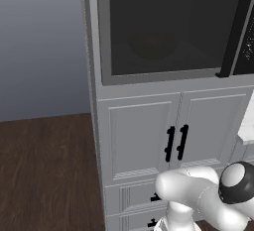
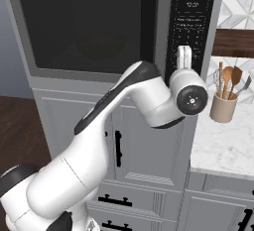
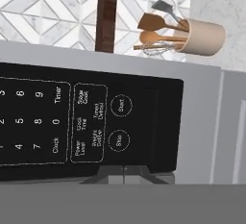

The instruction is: Open the microwave, place the bowl with waffle inside the microwave, then close the microwave door and turn it on.

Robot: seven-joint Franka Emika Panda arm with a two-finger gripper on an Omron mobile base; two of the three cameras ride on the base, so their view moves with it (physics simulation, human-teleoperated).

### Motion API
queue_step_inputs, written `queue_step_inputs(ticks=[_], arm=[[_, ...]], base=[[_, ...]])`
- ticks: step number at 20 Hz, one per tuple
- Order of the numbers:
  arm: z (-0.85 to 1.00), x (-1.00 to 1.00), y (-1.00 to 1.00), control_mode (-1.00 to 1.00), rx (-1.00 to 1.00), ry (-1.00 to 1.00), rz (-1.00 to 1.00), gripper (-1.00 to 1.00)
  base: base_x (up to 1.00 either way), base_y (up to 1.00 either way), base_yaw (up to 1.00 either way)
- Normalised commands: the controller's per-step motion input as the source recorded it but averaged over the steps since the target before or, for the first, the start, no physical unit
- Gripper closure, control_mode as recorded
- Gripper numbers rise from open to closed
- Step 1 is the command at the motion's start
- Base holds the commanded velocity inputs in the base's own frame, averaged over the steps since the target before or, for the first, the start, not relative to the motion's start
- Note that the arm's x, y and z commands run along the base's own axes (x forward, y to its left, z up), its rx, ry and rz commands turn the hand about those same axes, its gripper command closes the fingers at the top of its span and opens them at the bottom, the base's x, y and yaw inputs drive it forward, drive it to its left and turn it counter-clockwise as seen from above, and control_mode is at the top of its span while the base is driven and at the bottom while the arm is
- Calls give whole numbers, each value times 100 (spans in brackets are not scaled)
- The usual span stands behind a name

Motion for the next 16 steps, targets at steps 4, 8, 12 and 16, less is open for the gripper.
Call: queue_step_inputs(ticks=[4, 8, 12, 16], arm=[[-1, 37, -21, -100, 11, -8, 0, 100], [0, 36, -13, -100, 11, -4, 0, 100], [-8, 29, -19, -100, 8, 0, 0, 100], [-10, 25, -26, -100, 8, 0, 0, 100]], base=[[0, 0, 0], [0, 0, 0], [0, 0, 0], [0, 0, 0]])
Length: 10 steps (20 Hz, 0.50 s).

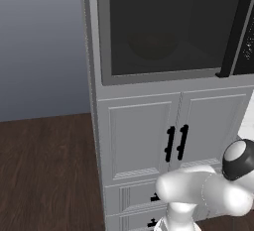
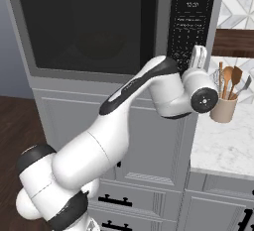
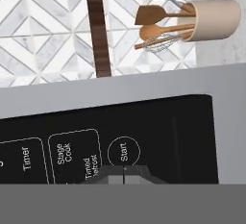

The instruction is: Open the microwave, place the bowl with waffle inside the microwave, then close the microwave door and turn it on.

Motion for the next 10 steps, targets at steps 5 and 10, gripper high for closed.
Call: queue_step_inputs(ticks=[5, 10], arm=[[-9, 33, -9, -100, 8, -3, 0, 100], [-7, 31, 0, -100, 5, -4, 0, 100]], base=[[0, 0, 0], [0, 0, 0]])
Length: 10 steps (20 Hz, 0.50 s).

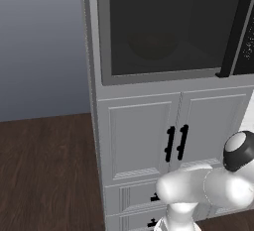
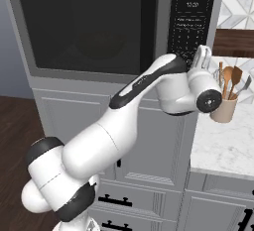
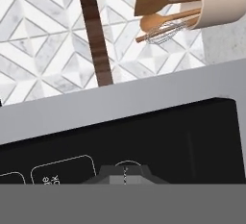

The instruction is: Open the microwave, place the bowl with waffle inside the microwave, then close the microwave door and turn it on.

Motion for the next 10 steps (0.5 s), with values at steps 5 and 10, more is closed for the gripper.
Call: queue_step_inputs(ticks=[5, 10], arm=[[-22, 48, 0, -100, 7, 0, 0, 100], [-6, -16, 0, -100, 2, 0, 0, 100]], base=[[0, 0, 0], [0, 0, 0]])
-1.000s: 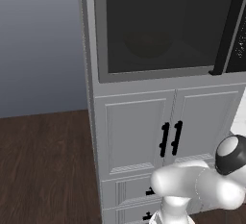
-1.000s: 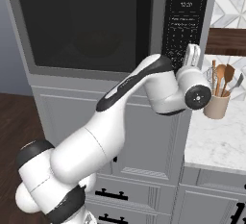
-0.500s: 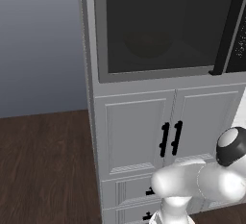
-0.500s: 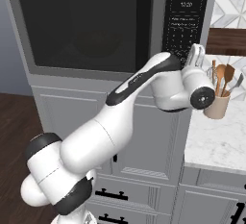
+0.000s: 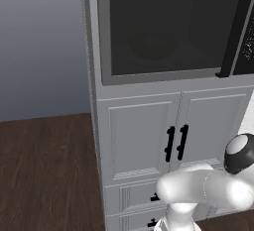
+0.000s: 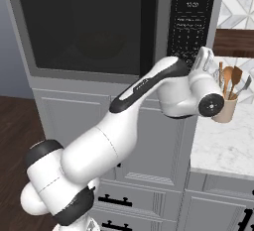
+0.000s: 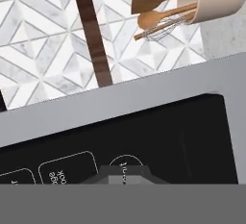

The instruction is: Open the microwave, place the bowl with waffle inside the microwave, then close the microwave door and turn it on.

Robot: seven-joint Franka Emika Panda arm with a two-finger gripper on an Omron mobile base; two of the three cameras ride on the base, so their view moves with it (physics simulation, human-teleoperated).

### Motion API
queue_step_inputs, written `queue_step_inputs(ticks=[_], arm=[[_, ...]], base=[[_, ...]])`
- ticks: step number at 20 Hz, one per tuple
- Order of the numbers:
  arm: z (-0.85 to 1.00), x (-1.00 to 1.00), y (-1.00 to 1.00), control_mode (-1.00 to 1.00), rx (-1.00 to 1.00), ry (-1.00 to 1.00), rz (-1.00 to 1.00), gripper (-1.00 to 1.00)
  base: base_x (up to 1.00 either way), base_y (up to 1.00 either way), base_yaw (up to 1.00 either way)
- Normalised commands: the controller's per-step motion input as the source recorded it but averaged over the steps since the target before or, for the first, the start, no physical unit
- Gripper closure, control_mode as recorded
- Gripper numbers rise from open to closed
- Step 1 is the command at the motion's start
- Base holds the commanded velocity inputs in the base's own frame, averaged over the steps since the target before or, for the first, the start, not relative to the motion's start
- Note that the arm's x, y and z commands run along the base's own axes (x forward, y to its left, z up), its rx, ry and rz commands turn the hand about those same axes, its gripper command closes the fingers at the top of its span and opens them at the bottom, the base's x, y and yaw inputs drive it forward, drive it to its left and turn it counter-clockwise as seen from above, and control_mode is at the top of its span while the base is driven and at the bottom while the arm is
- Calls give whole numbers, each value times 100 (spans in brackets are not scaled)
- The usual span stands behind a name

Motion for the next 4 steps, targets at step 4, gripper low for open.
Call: queue_step_inputs(ticks=[4], arm=[[3, -94, 10, -100, 0, -2, 0, 100]], base=[[0, 0, 0]])
